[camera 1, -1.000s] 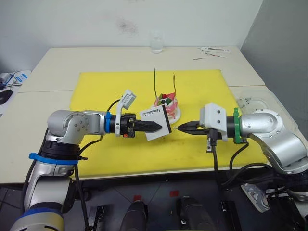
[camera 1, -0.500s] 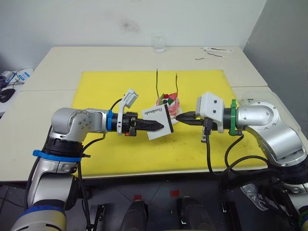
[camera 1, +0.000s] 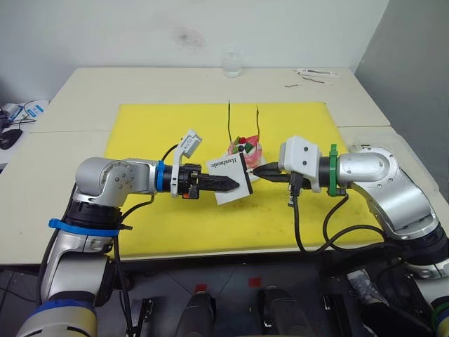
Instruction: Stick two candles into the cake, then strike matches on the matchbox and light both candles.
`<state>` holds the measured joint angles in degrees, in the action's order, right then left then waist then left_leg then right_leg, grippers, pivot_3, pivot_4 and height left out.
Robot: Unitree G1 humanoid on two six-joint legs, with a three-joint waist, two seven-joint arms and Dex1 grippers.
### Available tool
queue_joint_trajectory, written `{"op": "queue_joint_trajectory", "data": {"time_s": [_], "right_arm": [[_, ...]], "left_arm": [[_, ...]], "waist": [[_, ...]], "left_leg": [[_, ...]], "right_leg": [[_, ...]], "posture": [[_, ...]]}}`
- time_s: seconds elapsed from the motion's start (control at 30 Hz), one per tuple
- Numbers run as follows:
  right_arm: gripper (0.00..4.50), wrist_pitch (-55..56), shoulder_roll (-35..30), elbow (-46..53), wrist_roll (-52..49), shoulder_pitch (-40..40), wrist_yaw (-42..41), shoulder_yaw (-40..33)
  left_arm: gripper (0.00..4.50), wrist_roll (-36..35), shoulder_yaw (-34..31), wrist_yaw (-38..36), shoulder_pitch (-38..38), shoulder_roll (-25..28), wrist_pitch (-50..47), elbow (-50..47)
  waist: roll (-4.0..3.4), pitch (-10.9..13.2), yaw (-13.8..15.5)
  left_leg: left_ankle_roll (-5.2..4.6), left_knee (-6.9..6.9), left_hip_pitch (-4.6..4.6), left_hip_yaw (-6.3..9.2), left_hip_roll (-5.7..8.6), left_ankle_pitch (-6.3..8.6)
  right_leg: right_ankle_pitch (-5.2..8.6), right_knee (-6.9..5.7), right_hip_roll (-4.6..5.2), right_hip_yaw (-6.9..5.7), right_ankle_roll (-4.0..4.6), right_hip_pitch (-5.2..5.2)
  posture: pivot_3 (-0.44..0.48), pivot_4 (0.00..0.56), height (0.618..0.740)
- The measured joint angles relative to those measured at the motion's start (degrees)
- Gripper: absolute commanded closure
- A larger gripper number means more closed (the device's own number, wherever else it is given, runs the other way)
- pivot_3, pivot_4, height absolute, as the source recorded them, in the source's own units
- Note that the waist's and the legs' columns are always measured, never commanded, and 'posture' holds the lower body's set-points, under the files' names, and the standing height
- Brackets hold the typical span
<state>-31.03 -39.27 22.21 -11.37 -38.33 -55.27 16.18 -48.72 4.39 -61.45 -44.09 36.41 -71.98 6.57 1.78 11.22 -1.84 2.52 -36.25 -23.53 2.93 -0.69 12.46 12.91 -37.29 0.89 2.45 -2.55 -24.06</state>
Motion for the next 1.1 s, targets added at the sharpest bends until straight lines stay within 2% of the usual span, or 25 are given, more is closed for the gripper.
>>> {"op": "queue_joint_trajectory", "data": {"time_s": [0.13, 0.2, 0.27, 0.37, 0.43, 0.47, 0.57, 0.7, 0.83, 1.1], "right_arm": [[4.43, 0.47, -0.27, 0.00, 1.11, -0.01, -1.15, 0.98], [4.43, 0.75, -2.40, 0.73, 1.09, 0.20, -3.73, 2.00], [4.43, 0.54, -8.73, 4.33, 0.01, 3.01, -10.06, 4.16], [4.43, -0.16, -20.40, 9.82, -4.29, 9.40, -20.87, 5.00], [4.43, -0.47, -22.41, 10.60, -5.70, 9.92, -23.48, 3.22], [4.43, -0.87, -22.41, 10.36, -7.14, 9.89, -23.41, 1.31], [4.43, -2.00, -16.27, 3.61, -7.60, 4.15, -17.13, -3.22], [4.43, -3.63, -9.53, 1.15, -7.34, -0.01, -10.31, -4.35], [4.43, -4.61, -7.62, 1.36, -7.31, -0.11, -7.44, -4.29], [4.43, -5.37, -6.00, 2.39, -6.19, -0.44, -4.62, -3.52]], "left_arm": [[4.02, 0.00, -0.01, -0.07, 0.01, -0.02, -0.01, 0.00], [4.02, -0.01, -0.17, -0.06, -0.15, -0.58, 0.32, 0.11], [4.02, -0.43, -1.61, 0.21, -2.23, -2.63, 0.85, 1.59], [4.02, -1.38, -7.86, 2.49, -8.14, -3.63, 0.76, 6.78], [4.02, -2.16, -10.96, 3.41, -10.52, -3.49, 0.77, 7.58], [4.02, -3.05, -11.14, 3.53, -10.67, -4.34, -0.30, 7.35], [4.02, -2.95, -9.84, 3.50, -3.70, -3.16, -1.63, 2.61], [4.02, -1.63, -5.85, 4.48, 2.22, -3.53, -1.49, -2.04], [4.02, -1.78, -6.03, 5.72, 2.62, -4.18, -1.54, -3.72], [4.02, -1.95, -6.15, 6.40, 1.22, -5.22, -1.83, -3.51]], "waist": [[0.00, 0.00, 0.00], [0.00, 0.00, 0.01], [0.01, 0.01, 0.54], [0.01, 0.02, 0.96], [-0.01, 0.00, 0.06], [-0.02, -0.01, -0.37], [-0.01, 0.00, -1.45], [0.02, 0.02, -0.91], [0.02, 0.02, 0.13], [0.02, 0.02, 0.08]], "left_leg": [[0.00, 0.00, 0.00, 0.00, 0.00, 0.00], [0.00, 0.00, 0.00, 0.00, 0.01, 0.00], [0.00, -0.06, -0.12, 0.15, 0.02, 0.00], [-0.02, -0.29, -0.31, 0.16, 0.05, 0.02], [-0.03, -0.39, -0.22, 0.03, 0.04, 0.02], [-0.03, -0.43, -0.14, -0.06, 0.04, 0.02], [-0.02, -0.46, 0.16, -0.17, -0.01, 0.01], [0.00, -0.57, 0.17, 0.01, -0.05, 0.00], [0.00, -0.62, 0.09, -0.03, 0.03, 0.00], [-0.01, -0.60, 0.02, -0.02, 0.04, 0.00]], "right_leg": [[0.00, 0.00, 0.00, -0.01, 0.00, 0.00], [0.00, 0.01, 0.00, -0.01, 0.00, 0.00], [0.01, 0.06, 0.01, -0.16, -0.01, 0.01], [0.00, 0.15, 0.06, -0.20, -0.04, -0.01], [-0.05, 0.13, 0.10, -0.10, -0.12, 0.06], [-0.08, 0.02, 0.12, -0.04, -0.15, 0.05], [-0.16, -0.31, 0.11, 0.03, -0.02, 0.10], [-0.11, -0.60, -0.03, -0.01, 0.07, 0.07], [-0.10, -0.50, 0.05, 0.01, 0.05, 0.07], [-0.09, -0.47, 0.07, -0.02, 0.01, 0.02]], "posture": [[0.000, 0.150, 0.740], [0.000, 0.150, 0.740], [0.000, 0.150, 0.740], [0.000, 0.150, 0.740], [0.000, 0.150, 0.740], [0.000, 0.150, 0.740], [0.000, 0.150, 0.740], [0.000, 0.150, 0.740], [0.000, 0.150, 0.740], [0.000, 0.150, 0.740]]}}
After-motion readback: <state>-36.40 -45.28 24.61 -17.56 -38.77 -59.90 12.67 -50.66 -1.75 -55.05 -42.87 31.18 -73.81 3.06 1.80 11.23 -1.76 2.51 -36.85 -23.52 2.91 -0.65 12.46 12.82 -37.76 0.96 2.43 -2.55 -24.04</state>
